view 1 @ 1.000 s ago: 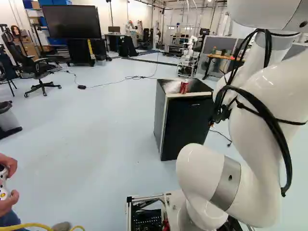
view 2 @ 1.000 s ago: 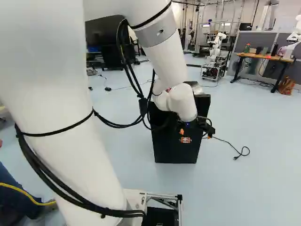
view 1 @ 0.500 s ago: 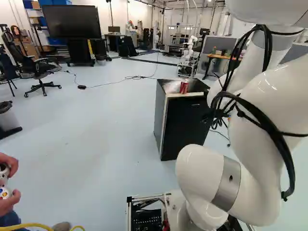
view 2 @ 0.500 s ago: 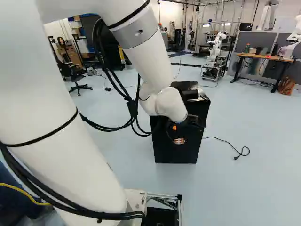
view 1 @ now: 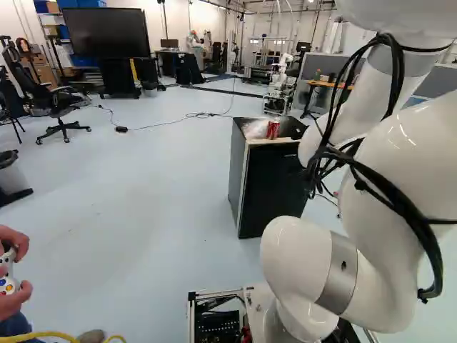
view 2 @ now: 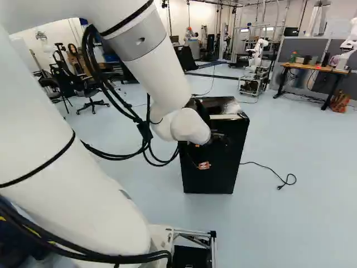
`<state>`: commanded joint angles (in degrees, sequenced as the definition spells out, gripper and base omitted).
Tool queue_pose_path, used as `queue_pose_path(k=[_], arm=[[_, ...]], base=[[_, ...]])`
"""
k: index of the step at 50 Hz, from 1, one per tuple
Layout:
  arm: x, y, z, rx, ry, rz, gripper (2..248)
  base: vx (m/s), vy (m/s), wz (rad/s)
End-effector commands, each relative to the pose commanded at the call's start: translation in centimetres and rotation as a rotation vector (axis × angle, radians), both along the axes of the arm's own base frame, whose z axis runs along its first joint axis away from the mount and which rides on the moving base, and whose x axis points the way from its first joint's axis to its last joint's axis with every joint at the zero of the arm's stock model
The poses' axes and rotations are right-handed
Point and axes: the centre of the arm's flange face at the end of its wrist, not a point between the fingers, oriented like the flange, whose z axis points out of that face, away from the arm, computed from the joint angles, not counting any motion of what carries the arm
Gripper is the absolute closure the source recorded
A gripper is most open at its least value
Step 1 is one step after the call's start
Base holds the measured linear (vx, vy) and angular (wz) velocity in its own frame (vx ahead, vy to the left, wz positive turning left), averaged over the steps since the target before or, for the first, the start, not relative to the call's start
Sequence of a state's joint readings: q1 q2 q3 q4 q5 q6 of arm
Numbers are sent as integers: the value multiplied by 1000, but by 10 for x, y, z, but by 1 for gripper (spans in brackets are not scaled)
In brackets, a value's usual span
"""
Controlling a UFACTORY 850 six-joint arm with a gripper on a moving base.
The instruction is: Grab a drink from the fridge
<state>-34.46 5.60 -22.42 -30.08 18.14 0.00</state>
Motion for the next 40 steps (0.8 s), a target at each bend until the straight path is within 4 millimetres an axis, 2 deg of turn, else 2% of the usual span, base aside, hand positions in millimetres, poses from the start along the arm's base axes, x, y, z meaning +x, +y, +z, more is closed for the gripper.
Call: queue_pose_path(k=[17, 40], arm=[[8, 20, -10, 14, -52, 71, 3], [24, 19, -26, 41, -115, 101, 3]], base=[[0, 0, 0], [0, 0, 0]])
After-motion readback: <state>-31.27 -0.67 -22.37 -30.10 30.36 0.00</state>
